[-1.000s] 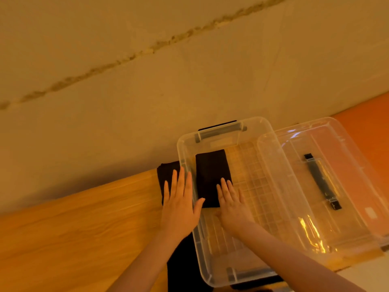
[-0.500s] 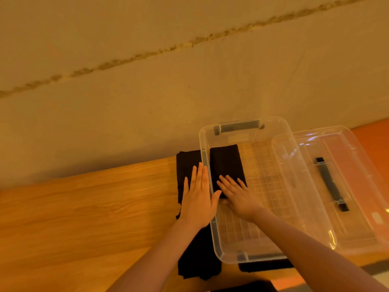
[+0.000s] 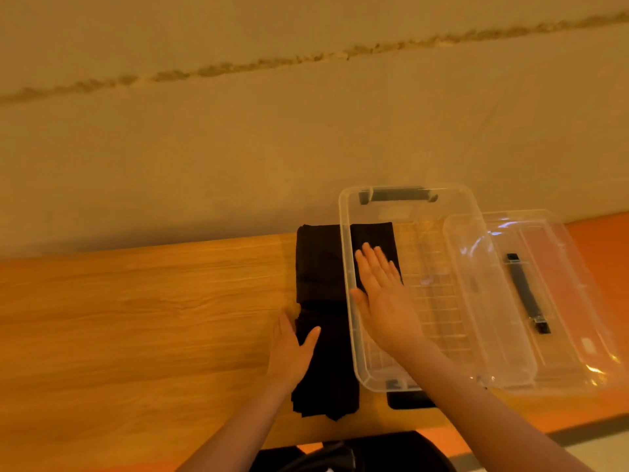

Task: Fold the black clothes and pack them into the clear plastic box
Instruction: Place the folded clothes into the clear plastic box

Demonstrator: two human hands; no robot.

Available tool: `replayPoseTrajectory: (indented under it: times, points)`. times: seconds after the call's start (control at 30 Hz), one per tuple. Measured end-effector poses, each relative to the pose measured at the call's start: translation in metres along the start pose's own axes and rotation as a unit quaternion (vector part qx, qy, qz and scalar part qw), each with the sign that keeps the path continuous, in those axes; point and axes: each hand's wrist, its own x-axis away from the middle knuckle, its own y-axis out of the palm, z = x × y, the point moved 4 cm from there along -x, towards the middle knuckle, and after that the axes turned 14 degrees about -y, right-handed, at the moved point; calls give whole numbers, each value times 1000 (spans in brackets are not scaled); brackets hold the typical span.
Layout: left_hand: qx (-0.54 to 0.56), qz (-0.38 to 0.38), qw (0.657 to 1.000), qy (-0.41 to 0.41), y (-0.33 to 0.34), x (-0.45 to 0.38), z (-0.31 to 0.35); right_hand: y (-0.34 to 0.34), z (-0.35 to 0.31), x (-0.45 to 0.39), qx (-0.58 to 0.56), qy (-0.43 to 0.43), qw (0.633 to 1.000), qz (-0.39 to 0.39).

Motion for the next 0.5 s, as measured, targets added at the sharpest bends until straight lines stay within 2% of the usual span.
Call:
replayPoseTrajectory:
  times: [0.13, 0.2, 0.27, 0.37, 0.43, 0.5]
  points:
    - [64, -47, 996, 44, -1, 16, 0, 25, -68, 9, 44, -89, 995, 6]
    - [53, -68, 995, 57, -3, 17, -7, 48, -92, 15, -2, -99, 995, -4]
    - [118, -130, 984, -10, -8, 15, -12, 77, -94, 23, -67, -28, 996, -52]
    - [162, -181, 965, -96, -10, 6, -12, 112, -68, 42, -33, 99, 989, -101]
    - [187, -217, 948, -137, -6, 5, -11, 124, -53, 52, -11, 132, 984, -115]
    - [217, -258, 927, -163, -1, 9, -7, 128, -49, 55, -7, 127, 985, -119]
